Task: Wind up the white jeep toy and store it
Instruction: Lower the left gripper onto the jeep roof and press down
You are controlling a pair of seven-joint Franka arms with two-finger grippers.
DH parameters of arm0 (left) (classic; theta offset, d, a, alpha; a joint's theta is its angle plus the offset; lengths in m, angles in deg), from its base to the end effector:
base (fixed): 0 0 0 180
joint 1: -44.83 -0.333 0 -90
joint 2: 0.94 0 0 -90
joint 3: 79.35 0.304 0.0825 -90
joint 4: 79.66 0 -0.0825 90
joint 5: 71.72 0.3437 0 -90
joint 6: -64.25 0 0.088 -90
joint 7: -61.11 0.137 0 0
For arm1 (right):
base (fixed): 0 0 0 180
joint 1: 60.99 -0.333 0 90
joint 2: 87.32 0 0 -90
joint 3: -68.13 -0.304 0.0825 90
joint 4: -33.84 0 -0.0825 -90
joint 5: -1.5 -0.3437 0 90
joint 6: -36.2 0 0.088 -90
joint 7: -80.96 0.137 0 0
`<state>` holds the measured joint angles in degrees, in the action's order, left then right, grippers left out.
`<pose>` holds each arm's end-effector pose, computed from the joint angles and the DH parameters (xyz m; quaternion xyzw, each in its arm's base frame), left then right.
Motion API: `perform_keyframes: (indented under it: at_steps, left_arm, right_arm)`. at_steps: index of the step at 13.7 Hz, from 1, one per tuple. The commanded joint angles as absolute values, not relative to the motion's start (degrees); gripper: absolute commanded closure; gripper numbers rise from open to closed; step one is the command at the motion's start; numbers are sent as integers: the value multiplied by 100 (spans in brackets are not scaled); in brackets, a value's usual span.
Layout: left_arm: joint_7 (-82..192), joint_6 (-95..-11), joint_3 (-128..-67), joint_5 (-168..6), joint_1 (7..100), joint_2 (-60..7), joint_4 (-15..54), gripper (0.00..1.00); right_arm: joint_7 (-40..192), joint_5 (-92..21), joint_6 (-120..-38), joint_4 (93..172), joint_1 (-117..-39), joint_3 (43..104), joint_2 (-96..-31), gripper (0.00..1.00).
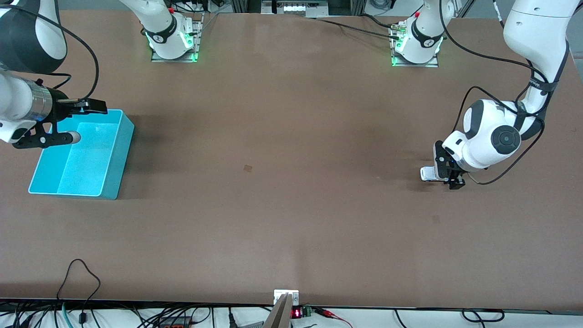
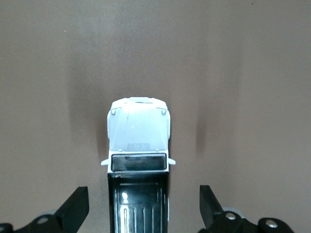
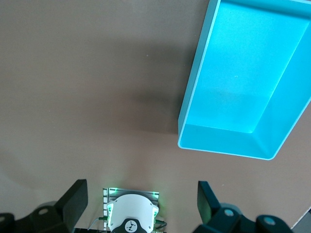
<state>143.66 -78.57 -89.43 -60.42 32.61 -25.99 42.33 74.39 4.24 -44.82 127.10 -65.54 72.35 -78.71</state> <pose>0.5381 0.0208 0.1904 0.7137 -0.6995 -0.0360 0.0063 0.5139 -0.0022 0.4724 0.9813 0.0592 -0.1820 0.0195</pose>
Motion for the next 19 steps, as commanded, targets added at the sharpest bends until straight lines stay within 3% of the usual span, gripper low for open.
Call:
perform_keyframes:
  at_steps: [1, 9, 14, 19]
  left_arm:
    - [14470, -8050, -8990, -5924, 3165, -2642, 4295, 1]
    - [14540, -8059, -8990, -5924, 3121, -2625, 4295, 7]
    - [14742, -8068, -8981, -5924, 3095, -2625, 4286, 37]
    - [14690, -8042, -8990, -5933, 3068, -2581, 4286, 54]
  right_arm:
    - [7358, 440, -4431, 12727, -6520, 7217, -7897, 0]
    - [7367, 440, -4440, 12727, -6512, 7217, -7888, 0]
    - [7367, 440, -4440, 12727, -6512, 7217, -7897, 0]
    - [7367, 440, -4440, 12727, -6521, 7217, -7897, 0]
